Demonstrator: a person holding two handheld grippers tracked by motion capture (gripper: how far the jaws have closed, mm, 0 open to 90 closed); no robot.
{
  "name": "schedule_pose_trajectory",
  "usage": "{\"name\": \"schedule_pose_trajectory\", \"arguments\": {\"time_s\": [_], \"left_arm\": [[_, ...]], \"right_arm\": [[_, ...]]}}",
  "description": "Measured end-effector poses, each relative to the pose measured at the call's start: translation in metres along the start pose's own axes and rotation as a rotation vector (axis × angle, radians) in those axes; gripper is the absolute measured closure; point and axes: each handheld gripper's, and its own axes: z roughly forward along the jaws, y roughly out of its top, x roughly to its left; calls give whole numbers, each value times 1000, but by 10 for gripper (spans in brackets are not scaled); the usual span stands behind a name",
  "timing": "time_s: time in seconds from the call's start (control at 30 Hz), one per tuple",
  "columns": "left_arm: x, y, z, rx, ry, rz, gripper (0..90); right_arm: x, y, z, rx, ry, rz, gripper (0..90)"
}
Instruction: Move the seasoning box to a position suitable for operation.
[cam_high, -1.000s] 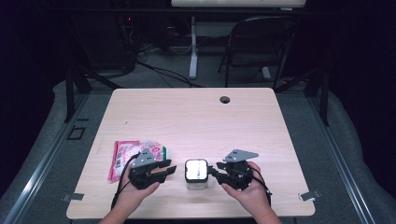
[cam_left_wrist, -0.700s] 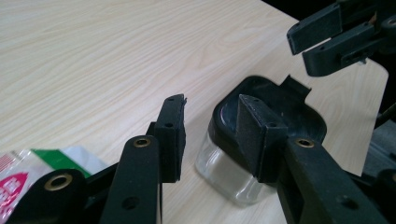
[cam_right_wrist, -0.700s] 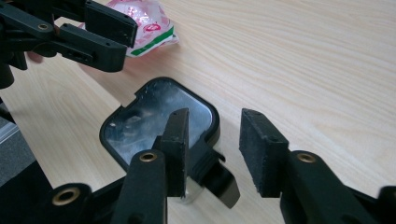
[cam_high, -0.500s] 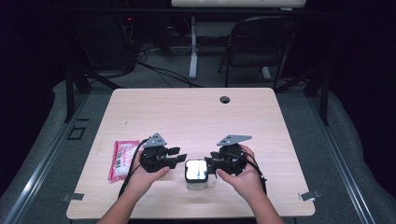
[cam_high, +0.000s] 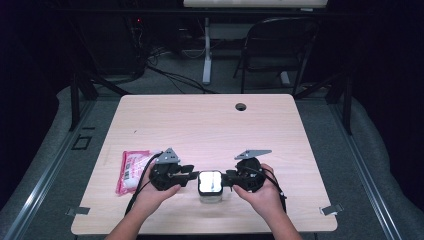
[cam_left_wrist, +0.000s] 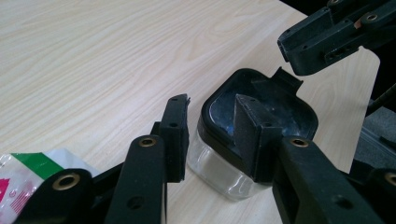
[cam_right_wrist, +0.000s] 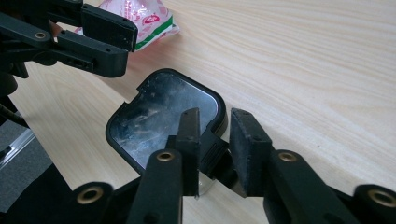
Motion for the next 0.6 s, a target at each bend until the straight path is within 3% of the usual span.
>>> {"name": "schedule_pose_trajectory", "arguments": {"time_s": [0.1, 0.33, 0.6], "left_arm": [[2, -4, 0, 15, -6, -2, 677], [6, -10, 2, 67, -18, 3, 805], [3, -15, 10, 107, -37, 16, 861]], "right_arm": [[0, -2, 4, 1, -20, -3, 781], [-1, -5, 4, 2, -13, 14, 811], [-3, -6, 4, 0, -8, 23, 819]]}}
